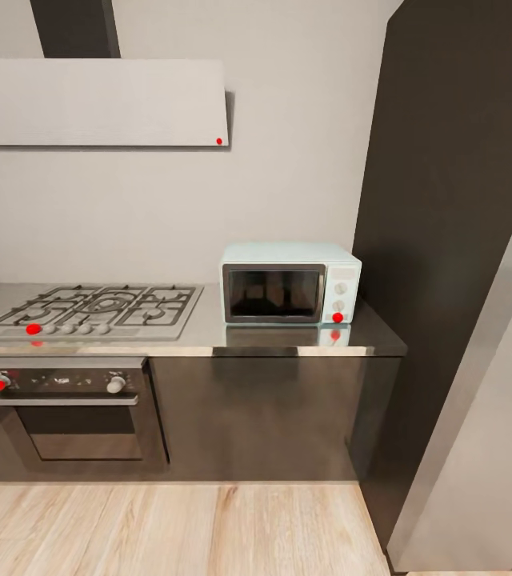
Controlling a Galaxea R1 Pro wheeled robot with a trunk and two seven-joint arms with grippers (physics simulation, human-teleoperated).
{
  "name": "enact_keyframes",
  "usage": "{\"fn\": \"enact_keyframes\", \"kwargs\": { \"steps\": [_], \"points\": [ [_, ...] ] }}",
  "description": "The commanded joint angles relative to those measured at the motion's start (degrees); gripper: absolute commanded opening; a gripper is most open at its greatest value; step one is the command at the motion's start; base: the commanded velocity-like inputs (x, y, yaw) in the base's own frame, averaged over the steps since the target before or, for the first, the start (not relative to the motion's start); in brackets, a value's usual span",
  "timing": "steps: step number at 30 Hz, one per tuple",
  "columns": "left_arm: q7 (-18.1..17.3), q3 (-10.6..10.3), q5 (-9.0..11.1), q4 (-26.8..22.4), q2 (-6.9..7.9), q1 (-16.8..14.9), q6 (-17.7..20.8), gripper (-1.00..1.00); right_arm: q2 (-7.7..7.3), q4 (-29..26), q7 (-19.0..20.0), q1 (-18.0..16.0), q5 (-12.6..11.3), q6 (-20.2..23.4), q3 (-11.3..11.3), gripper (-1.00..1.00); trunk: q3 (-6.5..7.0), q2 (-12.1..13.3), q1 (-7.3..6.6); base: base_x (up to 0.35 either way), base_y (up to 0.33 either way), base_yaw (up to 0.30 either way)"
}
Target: In the kitchen, take the popcorn bag from the countertop, put it into the microwave, and heat it until the popcorn is cooked so the cooked popcorn ends up inside the bag.
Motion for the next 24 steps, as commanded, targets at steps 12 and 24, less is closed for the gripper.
{"fn": "enact_keyframes", "kwargs": {
  "steps": [12, 24],
  "points": [
    [0.01, 0.02, 0.31, -0.05, 0.00, 0.01, -0.09, 1.00, -0.03, -60.13, -0.07, -0.05, -0.39, 38.77, -0.44, 1.00, -0.05, -0.02, 0.00, 0.000, 0.000, 0.000],
    [0.01, -0.14, 0.31, -0.05, 0.00, 0.01, -0.09, 1.00, 0.86, -72.73, -0.49, -23.45, -0.66, 48.41, -1.42, 1.00, -0.05, -0.02, 0.00, 0.000, 0.000, 0.000]
  ]
}}
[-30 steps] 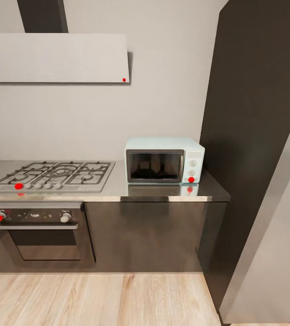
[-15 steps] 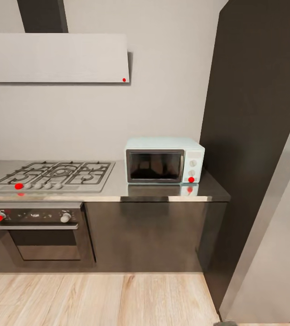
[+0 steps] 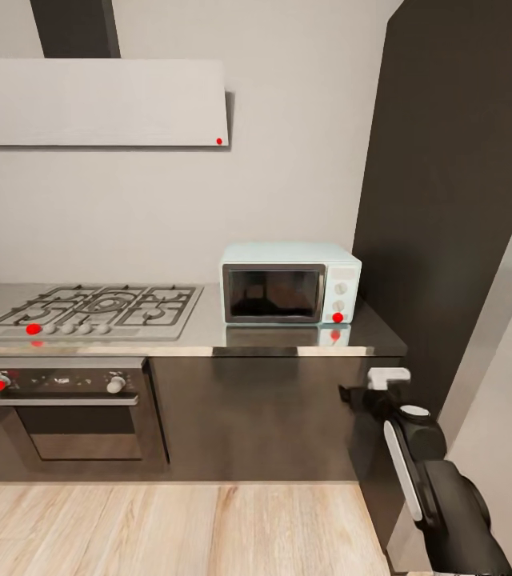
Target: In the kitchen, take the popcorn bag from the countertop, put it into the microwave, and heat it until the popcorn is cooked so the cooked popcorn ends up inside the bag.
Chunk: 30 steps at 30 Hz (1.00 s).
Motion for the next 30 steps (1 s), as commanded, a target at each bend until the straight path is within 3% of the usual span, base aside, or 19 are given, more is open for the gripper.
{"fn": "enact_keyframes", "kwargs": {
  "steps": [1, 2, 3, 12, 30],
  "points": [
    [0.01, 0.00, 0.31, -0.05, 0.00, 0.01, -0.09, 1.00, 0.03, -0.03, 0.04, -0.17, 0.37, -2.90, 0.06, 1.00, -0.05, -0.03, 0.00, 0.000, 0.000, 0.000],
    [0.01, -0.01, 0.31, -0.05, 0.00, 0.01, -0.09, 1.00, 0.03, 0.01, 0.11, -0.25, 0.38, -6.55, 0.23, 1.00, -0.05, -0.03, 0.00, 0.000, 0.000, 0.000],
    [0.01, -0.01, 0.31, -0.05, 0.00, 0.01, -0.09, 1.00, 0.03, 0.03, 0.13, -0.28, 0.35, -7.16, 0.30, 1.00, -0.05, -0.03, 0.00, 0.000, 0.000, 0.000],
    [0.07, 0.08, 0.58, -0.05, -0.04, 0.01, -0.09, 1.00, 0.02, -0.08, 0.29, -0.30, 0.64, -6.49, 0.24, 1.00, -0.05, -0.03, 0.00, 0.009, 0.000, 0.000],
    [0.01, 0.00, 0.69, -0.05, 0.00, 0.01, -0.09, 1.00, 0.17, -0.24, -0.01, -0.31, 0.48, -8.29, 0.14, 1.00, -0.05, -0.03, 0.00, 0.306, 0.000, 0.000]
  ]
}}
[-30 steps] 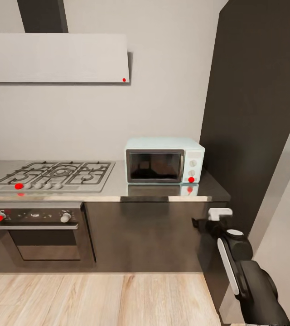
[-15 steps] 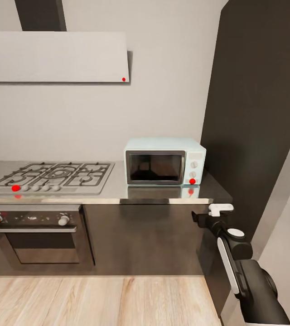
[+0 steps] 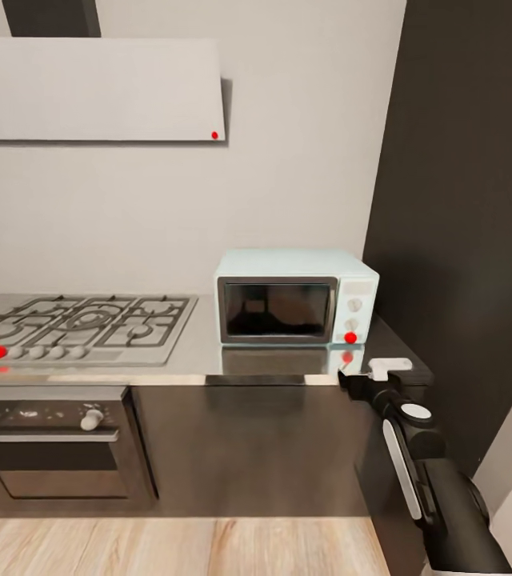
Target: In the kitchen, take the popcorn bag from the countertop, put it into the microwave, and heat it until the popcorn is cooked so the cooked popcorn ends up inside the bag.
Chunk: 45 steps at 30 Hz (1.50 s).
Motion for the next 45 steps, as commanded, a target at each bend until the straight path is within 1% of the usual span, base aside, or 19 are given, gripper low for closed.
{"fn": "enact_keyframes", "kwargs": {
  "steps": [1, 5, 7, 9, 10, 11, 13, 14, 15, 17, 20, 21, 23, 24, 25, 29, 32, 33, 45],
  "points": [
    [0.01, 0.00, 0.31, -0.05, 0.00, 0.01, -0.09, 1.00, 0.05, -0.10, 0.07, -0.04, 0.32, 0.24, 0.02, 1.00, -0.05, -0.03, 0.03, 0.296, 0.000, 0.000],
    [0.01, 0.07, 0.29, -0.05, 0.00, 0.01, -0.09, 1.00, -0.12, -0.14, -0.15, -0.11, 0.29, 0.23, 0.26, 1.00, -0.05, -0.03, 0.03, 0.040, 0.000, 0.000],
    [0.01, 0.08, 0.30, -0.05, 0.00, 0.01, -0.09, 1.00, -0.13, 0.02, -0.18, -1.01, 0.38, 0.41, 0.25, 1.00, -0.05, -0.03, 0.03, 0.005, 0.000, 0.000],
    [0.01, 0.08, 0.29, -0.05, 0.00, 0.01, -0.09, 1.00, -0.11, 0.15, -0.21, -3.20, 0.41, 0.85, 0.23, 1.00, -0.05, -0.03, 0.03, 0.002, 0.000, 0.000],
    [0.01, 0.07, 0.30, -0.05, 0.00, 0.01, -0.09, 1.00, -0.11, 0.35, -0.37, -5.02, 0.35, 1.19, 0.19, 1.00, -0.05, -0.03, 0.03, 0.000, 0.000, 0.000],
    [0.01, 0.08, 0.29, -0.05, 0.00, 0.01, -0.09, 1.00, -0.08, 1.16, -1.15, -6.95, 0.30, 1.65, 0.19, 1.00, -0.05, -0.03, 0.03, 0.000, 0.000, 0.000],
    [0.01, 0.07, 0.28, -0.05, 0.00, 0.01, -0.09, 1.00, 0.00, 2.98, -2.51, -8.91, 0.09, 1.74, 0.21, 1.00, -0.05, -0.03, 0.03, 0.000, 0.000, 0.000],
    [0.01, 0.05, 0.28, -0.05, 0.00, 0.01, -0.09, 1.00, 0.40, 4.64, -3.15, -10.18, -0.01, 1.53, 0.21, 1.00, -0.05, -0.03, 0.03, 0.000, 0.000, 0.000],
    [0.01, 0.04, 0.28, -0.05, 0.00, 0.01, -0.09, 1.00, 1.14, 6.47, -3.54, -11.26, 0.01, 1.22, 0.21, 1.00, -0.05, -0.03, 0.03, 0.000, 0.000, 0.000],
    [0.01, 0.06, 0.28, -0.05, 0.00, 0.01, -0.09, 1.00, 3.11, 9.50, -3.98, -12.19, 0.61, 0.82, 0.21, 1.00, -0.05, -0.03, 0.03, 0.000, 0.000, 0.000],
    [0.01, 0.07, 0.35, -0.05, 0.00, 0.01, -0.09, 1.00, 4.70, 9.95, -4.99, -12.48, 1.12, 0.71, 0.40, 1.00, -0.05, -0.03, 0.03, 0.000, 0.000, 0.000],
    [0.01, 0.08, 0.36, -0.05, 0.00, 0.01, -0.09, 1.00, 5.11, 9.66, -5.33, -12.51, 1.10, 0.70, 0.76, 1.00, -0.05, -0.03, 0.03, 0.000, 0.000, 0.000],
    [0.01, 0.08, 0.37, -0.05, 0.00, 0.01, -0.09, 1.00, 5.58, 9.48, -6.23, -12.52, 1.17, 0.76, 2.30, 1.00, -0.05, -0.03, 0.03, 0.000, 0.000, 0.000],
    [0.01, 0.01, 0.37, -0.05, 0.00, 0.01, -0.09, 1.00, 5.24, 9.15, -6.54, -12.52, 1.43, 0.90, 2.61, 1.00, -0.05, -0.03, 0.03, 0.000, 0.000, 0.000],
    [0.01, 0.10, 0.37, -0.05, 0.00, 0.01, -0.09, 1.00, 4.92, 8.83, -6.86, -12.52, 1.52, 0.73, 2.44, 1.00, -0.05, -0.03, 0.03, 0.000, 0.000, 0.000],
    [0.01, 0.15, 0.37, -0.05, 0.00, 0.01, -0.09, 1.00, 5.48, 8.90, -6.54, -12.52, 1.52, 0.64, 2.36, 1.00, -0.05, -0.03, 0.03, 0.000, 0.000, 0.000],
    [0.01, 0.17, 0.37, -0.05, 0.00, 0.01, -0.09, 1.00, 4.64, 8.68, -6.25, -12.52, 1.52, 0.61, 2.36, 1.00, -0.05, -0.03, 0.03, 0.000, 0.000, 0.000],
    [0.01, 0.17, 0.37, -0.05, 0.00, 0.01, -0.09, 1.00, 4.58, 8.67, -6.25, -12.52, 1.52, 0.61, 2.41, 1.00, -0.05, -0.03, 0.03, 0.000, 0.000, 0.000],
    [0.01, 0.17, 0.37, -0.05, 0.00, 0.01, -0.09, 1.00, 4.55, 8.57, -6.57, -12.52, 1.52, 0.53, 2.83, 1.00, -0.05, -0.03, 0.03, 0.043, 0.000, 0.000]
  ]
}}
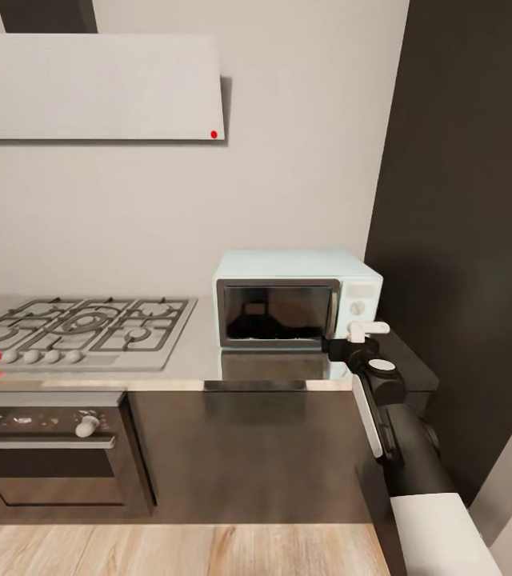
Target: In the kitchen, take the popcorn bag from the countertop, put it into the microwave, and heat it until the popcorn is cooked so the cooked popcorn ends up inside the bag.
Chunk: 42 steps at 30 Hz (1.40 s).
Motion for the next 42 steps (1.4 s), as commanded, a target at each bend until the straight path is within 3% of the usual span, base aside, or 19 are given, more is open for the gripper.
{"fn": "enact_keyframes", "kwargs": {
  "steps": [1, 42],
  "points": [
    [0.01, 0.02, 0.30, -0.05, 0.00, 0.01, -0.09, 1.00, 0.00, -0.05, -0.04, -0.04, 0.47, 0.37, 0.07, 1.00, -0.05, -0.03, 0.01, 0.106, 0.000, 0.000],
    [0.01, 0.02, 0.30, -0.05, 0.00, 0.01, -0.09, 1.00, -0.08, -0.05, -0.21, -0.04, 0.38, 0.28, -0.62, 1.00, -0.05, -0.03, 0.01, 0.115, 0.000, 0.000]
  ]
}}
